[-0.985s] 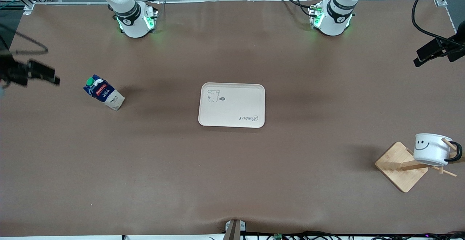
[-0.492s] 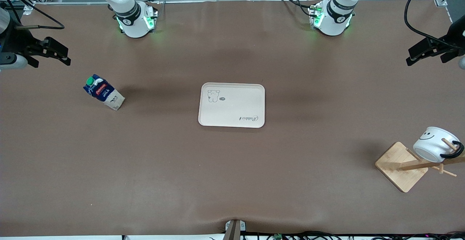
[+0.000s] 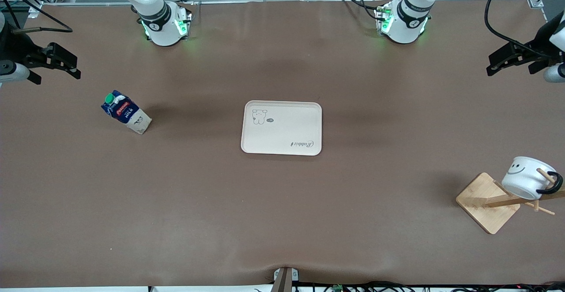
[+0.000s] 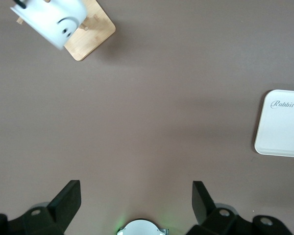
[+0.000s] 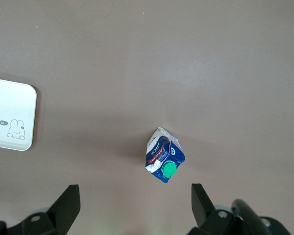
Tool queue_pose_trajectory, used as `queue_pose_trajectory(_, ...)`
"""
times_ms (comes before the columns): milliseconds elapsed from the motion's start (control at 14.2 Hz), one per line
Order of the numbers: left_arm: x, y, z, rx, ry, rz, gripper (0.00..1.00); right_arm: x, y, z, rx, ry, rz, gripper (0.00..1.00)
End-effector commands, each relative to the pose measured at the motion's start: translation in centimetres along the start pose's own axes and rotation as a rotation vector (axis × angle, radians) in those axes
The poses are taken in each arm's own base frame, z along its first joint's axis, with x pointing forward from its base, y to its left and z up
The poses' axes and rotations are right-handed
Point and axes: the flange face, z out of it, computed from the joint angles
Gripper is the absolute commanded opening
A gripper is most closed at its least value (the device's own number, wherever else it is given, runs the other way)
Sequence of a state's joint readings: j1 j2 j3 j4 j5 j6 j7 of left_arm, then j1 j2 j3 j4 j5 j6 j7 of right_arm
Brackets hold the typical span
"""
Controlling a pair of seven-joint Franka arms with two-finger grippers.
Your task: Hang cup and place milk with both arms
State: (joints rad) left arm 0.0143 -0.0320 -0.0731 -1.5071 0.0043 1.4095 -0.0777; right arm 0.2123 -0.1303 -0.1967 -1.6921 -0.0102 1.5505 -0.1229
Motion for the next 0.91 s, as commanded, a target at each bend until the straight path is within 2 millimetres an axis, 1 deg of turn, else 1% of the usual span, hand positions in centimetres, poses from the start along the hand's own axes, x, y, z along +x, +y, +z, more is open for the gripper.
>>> queue_pose_trajectory(0, -1.4, 0.4, -0.4, 0.000, -0.002, -0.001, 1.00, -0.3, 0.2, -0.5, -0.015, 0.009, -0.012, 1.00)
queue_pose_trajectory(141, -1.9, 0.4, -0.3, 0.003, 0.003, -0.001, 1.00, -0.3, 0.1, -0.7, -0.011, 0.012, -0.013, 1.00)
queue_pose_trajectory(211, -2.2, 0.4, 0.1, 0.005, -0.005, -0.001, 1.00, -0.2, -0.4, -1.2, -0.013, 0.024, -0.021, 1.00)
queue_pose_trajectory(352, -2.9, -0.3, -0.2, 0.005, 0.019, -0.016, 1.00, 0.5, -0.4, -0.9, -0.018, 0.016, -0.022, 1.00)
queue_pose_trajectory(492, -2.9, -0.3, -0.4, 0.004, 0.024, -0.016, 1.00, 0.8, 0.5, -1.0, -0.025, 0.018, -0.001, 1.00)
queue_pose_trajectory(704, -2.8, -0.3, -0.8, 0.004, 0.027, -0.016, 1.00, 0.9, 0.0, -1.0, -0.032, 0.007, -0.013, 1.00)
queue_pose_trajectory(844, -2.8, -0.3, -0.7, 0.002, 0.022, -0.011, 1.00, 0.8, -0.1, -0.9, -0.030, -0.003, -0.012, 1.00)
